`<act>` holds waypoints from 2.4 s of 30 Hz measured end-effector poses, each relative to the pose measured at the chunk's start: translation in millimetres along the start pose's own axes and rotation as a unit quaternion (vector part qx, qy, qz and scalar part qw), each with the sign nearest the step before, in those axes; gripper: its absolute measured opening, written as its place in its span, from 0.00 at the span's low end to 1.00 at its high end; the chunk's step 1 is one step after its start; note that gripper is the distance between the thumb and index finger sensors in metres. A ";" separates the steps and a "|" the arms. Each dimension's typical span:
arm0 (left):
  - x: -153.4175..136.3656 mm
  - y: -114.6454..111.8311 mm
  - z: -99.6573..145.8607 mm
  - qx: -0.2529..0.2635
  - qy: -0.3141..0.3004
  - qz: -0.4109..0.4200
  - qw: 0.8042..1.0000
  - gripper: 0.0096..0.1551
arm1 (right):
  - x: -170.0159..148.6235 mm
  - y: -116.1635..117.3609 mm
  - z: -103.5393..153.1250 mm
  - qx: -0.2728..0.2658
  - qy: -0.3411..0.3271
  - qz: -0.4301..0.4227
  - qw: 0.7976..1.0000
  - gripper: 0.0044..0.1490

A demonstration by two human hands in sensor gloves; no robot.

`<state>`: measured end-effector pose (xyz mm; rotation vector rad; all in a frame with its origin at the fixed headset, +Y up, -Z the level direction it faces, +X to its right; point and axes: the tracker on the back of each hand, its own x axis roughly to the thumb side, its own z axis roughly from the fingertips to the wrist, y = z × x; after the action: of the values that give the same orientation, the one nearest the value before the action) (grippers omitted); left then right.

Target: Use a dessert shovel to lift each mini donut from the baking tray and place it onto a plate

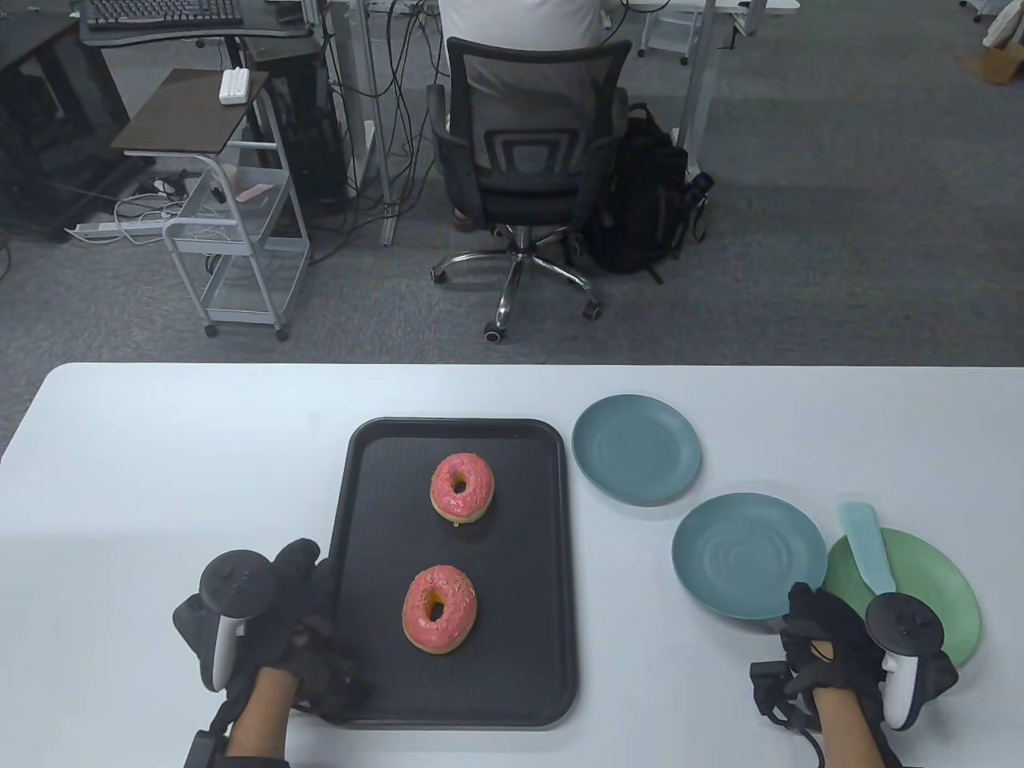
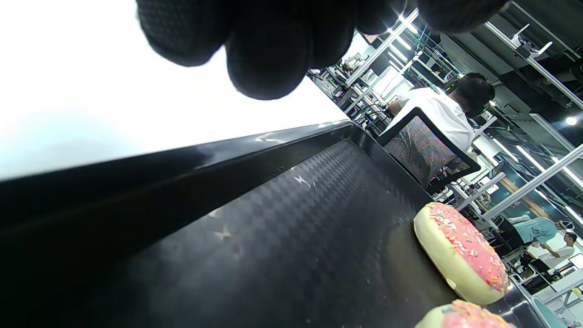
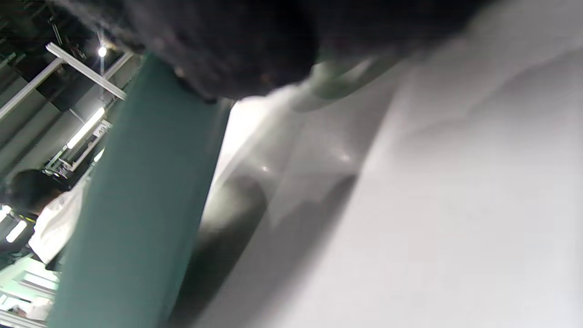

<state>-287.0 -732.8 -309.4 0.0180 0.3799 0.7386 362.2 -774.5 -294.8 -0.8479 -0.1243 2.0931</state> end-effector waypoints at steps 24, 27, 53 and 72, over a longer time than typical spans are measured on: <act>2.6 -1.6 1.4 -0.006 -0.001 -0.006 1.000 0.30 | -6.9 16.3 -2.6 0.013 0.054 0.152 0.987 0.26; 3.0 -2.6 1.9 -0.008 -0.002 -0.009 1.000 0.31 | -6.4 16.4 -2.1 0.012 0.055 0.157 0.986 0.26; -7.1 -16.2 -6.3 -0.071 0.101 -0.182 0.976 0.35 | 32.6 -16.2 29.0 0.039 -0.019 0.239 0.970 0.45; -10.7 -19.4 -11.3 -0.080 0.110 -0.187 0.973 0.36 | 21.4 -58.9 -55.4 -0.014 0.096 0.379 0.920 0.54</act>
<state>-285.4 -755.6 -319.3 -0.2830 0.5172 0.3954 427.4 -732.7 -326.4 -1.2515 0.3360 2.6977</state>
